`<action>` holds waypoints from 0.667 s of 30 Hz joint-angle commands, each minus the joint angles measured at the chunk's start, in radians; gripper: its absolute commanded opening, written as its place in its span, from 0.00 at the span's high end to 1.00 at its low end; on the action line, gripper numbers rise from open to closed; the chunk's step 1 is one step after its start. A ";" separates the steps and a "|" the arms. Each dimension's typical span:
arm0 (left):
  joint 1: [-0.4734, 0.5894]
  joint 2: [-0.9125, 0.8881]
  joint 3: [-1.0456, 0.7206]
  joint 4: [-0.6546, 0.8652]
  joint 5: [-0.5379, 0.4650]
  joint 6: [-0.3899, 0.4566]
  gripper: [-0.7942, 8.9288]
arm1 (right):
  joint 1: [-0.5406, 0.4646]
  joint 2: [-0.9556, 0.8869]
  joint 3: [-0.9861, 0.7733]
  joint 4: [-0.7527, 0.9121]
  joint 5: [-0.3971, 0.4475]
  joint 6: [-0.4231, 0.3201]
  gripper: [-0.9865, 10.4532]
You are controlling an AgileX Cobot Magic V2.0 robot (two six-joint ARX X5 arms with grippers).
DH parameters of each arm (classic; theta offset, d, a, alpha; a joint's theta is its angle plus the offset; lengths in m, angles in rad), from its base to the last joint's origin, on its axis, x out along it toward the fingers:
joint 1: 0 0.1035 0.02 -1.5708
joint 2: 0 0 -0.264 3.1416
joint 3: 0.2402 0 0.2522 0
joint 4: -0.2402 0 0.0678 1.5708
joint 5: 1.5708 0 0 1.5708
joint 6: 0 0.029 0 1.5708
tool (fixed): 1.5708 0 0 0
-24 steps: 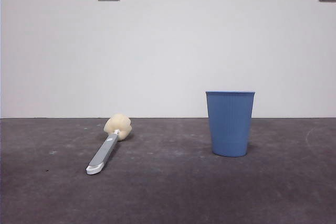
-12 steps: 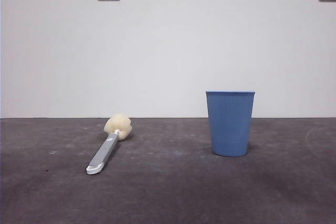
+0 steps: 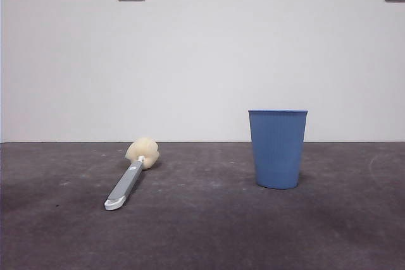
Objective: Pick up the cup brush,pick up the cup,insert the brush into the cup,clean the cup,put the cup brush back,put the cup back to the fixed position on the table
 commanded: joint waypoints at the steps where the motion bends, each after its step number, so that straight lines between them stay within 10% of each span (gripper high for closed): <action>1: -0.065 0.062 0.004 0.064 -0.048 -0.056 0.37 | 0.002 -0.001 0.002 0.018 -0.001 0.006 0.39; 20: -0.446 0.823 0.220 0.280 -0.650 -0.129 0.37 | 0.002 -0.001 0.002 0.017 -0.001 0.010 0.39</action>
